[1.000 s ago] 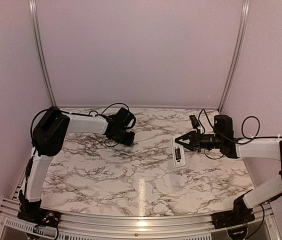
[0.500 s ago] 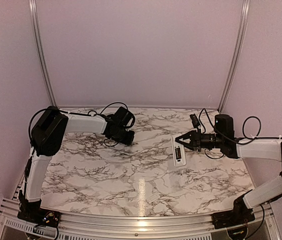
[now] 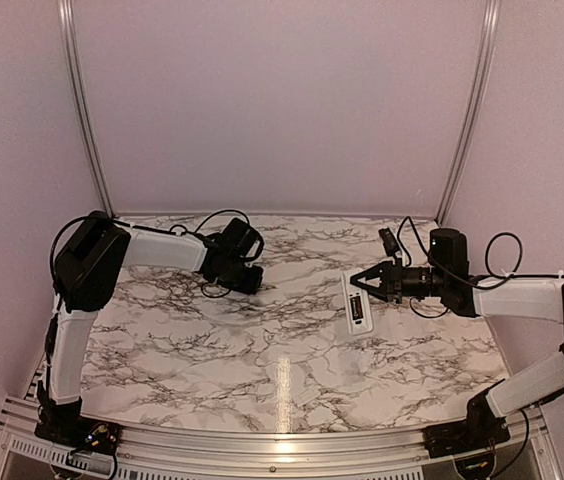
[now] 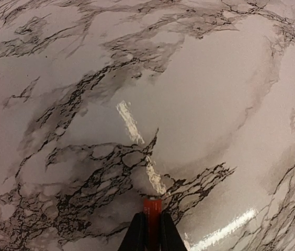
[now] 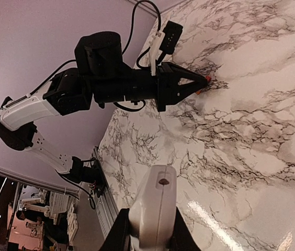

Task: Load the batteries into the remote control
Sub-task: Move the battery to the center of the board.

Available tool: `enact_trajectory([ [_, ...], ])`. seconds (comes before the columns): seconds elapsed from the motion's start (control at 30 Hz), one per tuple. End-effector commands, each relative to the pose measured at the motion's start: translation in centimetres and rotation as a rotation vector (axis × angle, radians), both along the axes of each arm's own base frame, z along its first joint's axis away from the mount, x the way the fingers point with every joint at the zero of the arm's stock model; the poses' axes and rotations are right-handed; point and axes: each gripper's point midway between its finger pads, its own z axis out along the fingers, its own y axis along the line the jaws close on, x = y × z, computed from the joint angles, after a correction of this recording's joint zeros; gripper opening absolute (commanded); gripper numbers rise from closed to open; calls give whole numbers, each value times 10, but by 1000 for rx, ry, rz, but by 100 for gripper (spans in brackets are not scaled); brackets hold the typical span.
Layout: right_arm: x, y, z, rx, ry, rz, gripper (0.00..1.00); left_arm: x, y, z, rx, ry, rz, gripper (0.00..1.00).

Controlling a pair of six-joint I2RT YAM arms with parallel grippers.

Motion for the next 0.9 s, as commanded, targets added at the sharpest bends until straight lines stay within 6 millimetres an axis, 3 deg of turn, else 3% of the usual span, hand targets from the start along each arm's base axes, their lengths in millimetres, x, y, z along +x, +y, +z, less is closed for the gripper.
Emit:
enact_trajectory([
  [0.0, -5, 5, 15, 18, -56, 44, 0, -41, 16, -5, 14, 86, -49, 0],
  [0.2, -10, 13, 8, 7, -41, 88, 0, -102, 20, -7, 34, 167, -222, 0],
  [0.33, -20, 26, 6, 17, -27, 170, 0, -152, 20, -15, 112, 215, -368, 0],
  [0.43, -32, 34, 8, 29, -27, 233, 0, -178, 22, -16, 161, 211, -430, 0],
  [0.63, -56, 48, 22, 74, -64, 352, 0, -216, 20, -19, 184, 220, -519, 0],
  [0.87, -65, 53, 31, 98, -77, 389, 0, -225, 23, -33, 265, 218, -561, 0],
])
